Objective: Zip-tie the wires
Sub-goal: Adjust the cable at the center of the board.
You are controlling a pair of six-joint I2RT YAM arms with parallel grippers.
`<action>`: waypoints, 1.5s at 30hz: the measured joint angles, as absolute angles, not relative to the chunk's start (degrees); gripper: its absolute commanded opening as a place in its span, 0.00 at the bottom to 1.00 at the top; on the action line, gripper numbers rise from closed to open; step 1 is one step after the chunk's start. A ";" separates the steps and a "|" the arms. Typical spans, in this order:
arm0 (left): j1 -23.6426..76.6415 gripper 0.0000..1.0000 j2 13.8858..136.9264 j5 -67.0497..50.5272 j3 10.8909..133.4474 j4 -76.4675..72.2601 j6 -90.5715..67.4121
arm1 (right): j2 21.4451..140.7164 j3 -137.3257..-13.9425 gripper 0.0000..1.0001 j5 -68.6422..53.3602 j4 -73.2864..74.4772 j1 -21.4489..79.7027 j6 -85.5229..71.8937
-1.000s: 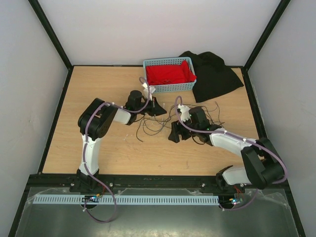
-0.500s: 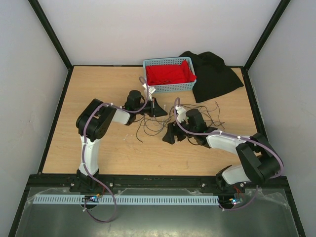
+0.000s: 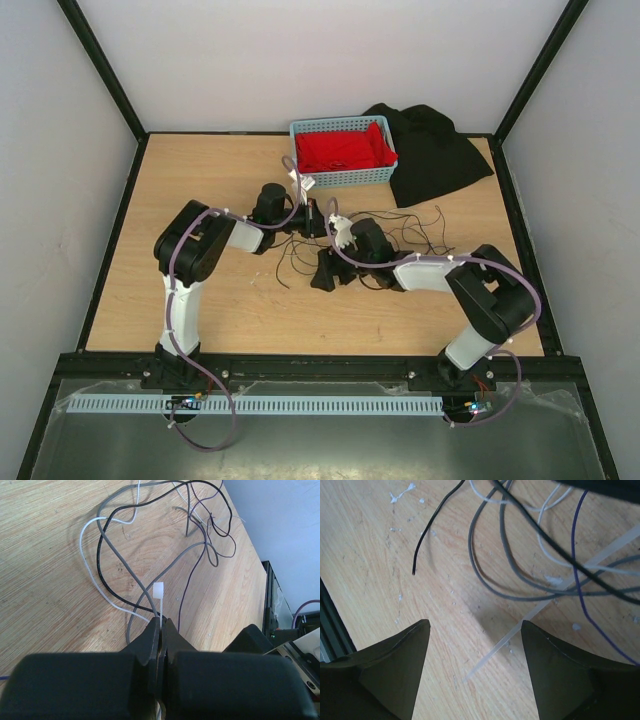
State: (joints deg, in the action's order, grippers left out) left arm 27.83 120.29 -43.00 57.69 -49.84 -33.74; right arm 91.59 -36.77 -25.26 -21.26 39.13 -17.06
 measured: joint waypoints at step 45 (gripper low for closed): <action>25.19 0.00 119.92 -45.32 56.12 -49.87 -34.33 | 95.31 -44.01 0.87 -26.11 -22.15 40.21 -6.90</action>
State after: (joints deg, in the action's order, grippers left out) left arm 25.19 119.92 -45.32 56.12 -49.87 -34.33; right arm 95.31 -44.01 -26.11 -22.15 40.21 -6.90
